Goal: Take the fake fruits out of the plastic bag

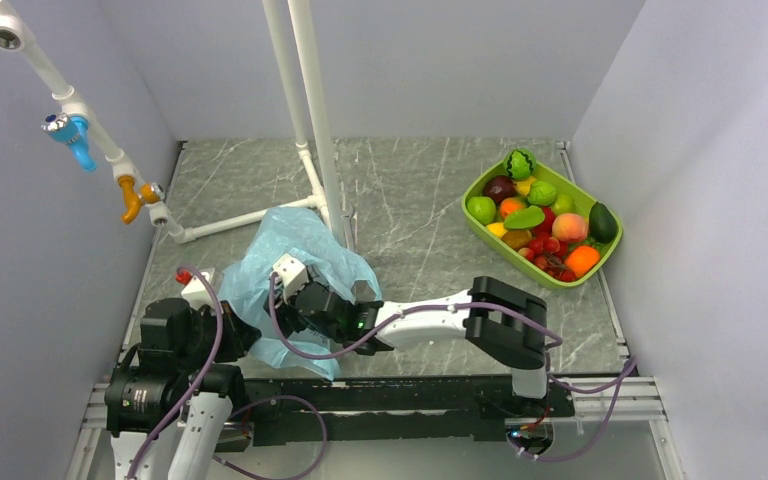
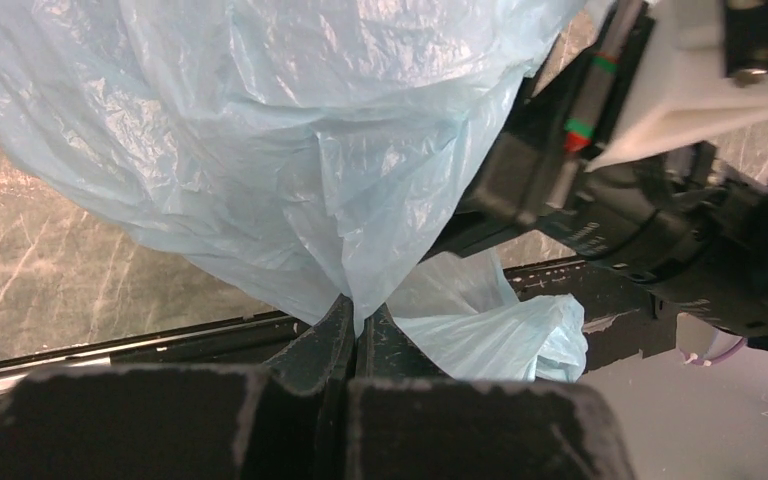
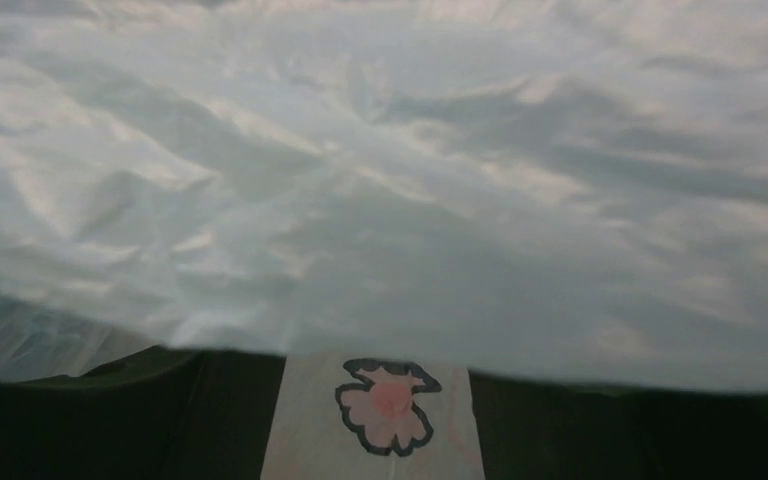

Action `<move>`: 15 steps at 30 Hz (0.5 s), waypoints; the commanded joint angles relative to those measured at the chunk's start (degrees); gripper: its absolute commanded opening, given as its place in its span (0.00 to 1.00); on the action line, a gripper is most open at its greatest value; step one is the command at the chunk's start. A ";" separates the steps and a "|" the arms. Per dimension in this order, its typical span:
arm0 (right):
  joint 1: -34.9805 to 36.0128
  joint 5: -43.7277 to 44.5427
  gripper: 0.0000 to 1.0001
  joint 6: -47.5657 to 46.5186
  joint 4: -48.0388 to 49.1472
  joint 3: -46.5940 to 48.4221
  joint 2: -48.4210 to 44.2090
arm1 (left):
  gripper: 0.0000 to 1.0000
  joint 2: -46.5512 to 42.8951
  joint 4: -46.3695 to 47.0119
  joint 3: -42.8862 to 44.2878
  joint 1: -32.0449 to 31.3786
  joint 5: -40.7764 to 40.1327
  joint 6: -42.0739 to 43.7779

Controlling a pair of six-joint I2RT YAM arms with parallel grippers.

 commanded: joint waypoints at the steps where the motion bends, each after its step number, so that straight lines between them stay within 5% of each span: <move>1: -0.64 -1.36 0.70 0.65 5.06 4.86 3.15 | 0.00 -0.81 1.36 0.74 -0.14 0.42 -0.98; 11: -4.04 -7.61 0.98 1.22 6.71 10.48 10.98 | 0.00 -2.89 4.54 -2.17 -0.15 5.40 -3.79; 15: -5.02 -11.00 0.99 -0.81 4.41 14.82 15.69 | 0.00 -4.02 6.73 -4.69 -0.14 7.75 -5.65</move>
